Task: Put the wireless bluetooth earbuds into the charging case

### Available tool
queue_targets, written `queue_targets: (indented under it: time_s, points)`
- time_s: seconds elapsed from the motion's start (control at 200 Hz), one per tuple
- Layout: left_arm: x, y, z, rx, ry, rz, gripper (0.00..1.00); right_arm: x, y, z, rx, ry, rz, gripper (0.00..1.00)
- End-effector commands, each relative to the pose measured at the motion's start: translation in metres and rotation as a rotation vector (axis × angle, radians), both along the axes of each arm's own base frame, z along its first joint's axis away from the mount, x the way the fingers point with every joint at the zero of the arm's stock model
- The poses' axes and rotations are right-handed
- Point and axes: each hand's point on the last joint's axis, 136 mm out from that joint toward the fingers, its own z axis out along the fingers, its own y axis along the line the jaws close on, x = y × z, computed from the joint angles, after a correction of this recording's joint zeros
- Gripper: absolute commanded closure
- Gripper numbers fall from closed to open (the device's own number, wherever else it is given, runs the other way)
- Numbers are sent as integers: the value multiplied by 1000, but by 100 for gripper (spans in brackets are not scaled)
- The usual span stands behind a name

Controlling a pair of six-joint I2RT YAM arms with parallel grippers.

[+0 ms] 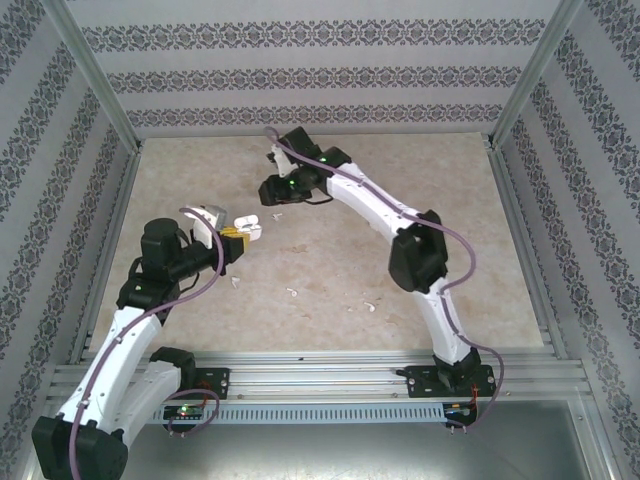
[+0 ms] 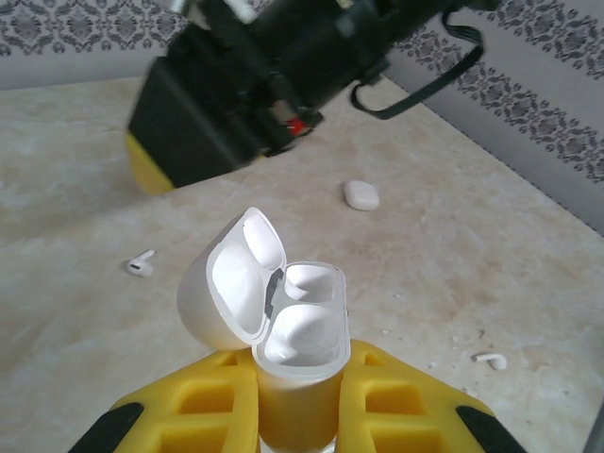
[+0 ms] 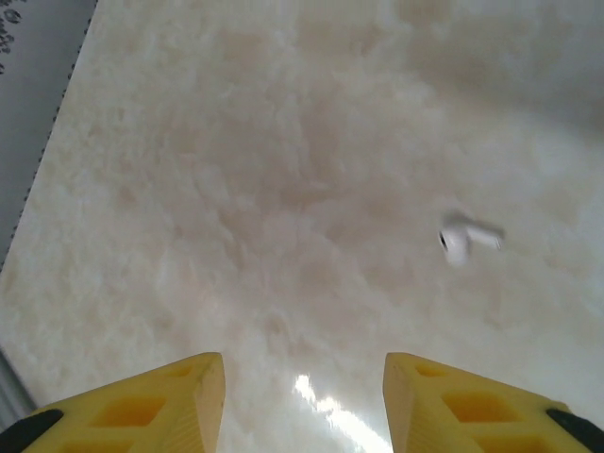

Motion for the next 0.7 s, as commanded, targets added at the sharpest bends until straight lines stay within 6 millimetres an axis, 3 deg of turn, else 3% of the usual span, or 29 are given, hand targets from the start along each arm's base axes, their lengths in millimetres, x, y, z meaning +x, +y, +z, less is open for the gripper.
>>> queue_targets:
  time_s: [0.0, 0.085, 0.17, 0.365, 0.51, 0.699]
  points:
    - [-3, 9, -21, 39, 48, 36, 99, 5, 3, -18, -104, -5, 6, 54]
    - [-4, 12, -27, 51, 57, 49, 99, 12, 17, -31, -87, 11, -12, 59]
    - [-4, 20, -31, 71, 78, 101, 99, 3, 34, -38, -53, 53, -9, 63]
    - [-6, 60, -35, 143, 138, 341, 99, -46, 55, -58, -73, 136, -2, 63]
    - [-19, 90, -20, 172, 130, 515, 99, -79, 59, -69, -29, 218, -90, 63]
    - [-43, 106, -1, 135, 73, 609, 98, -113, 63, -83, -61, 256, -133, 59]
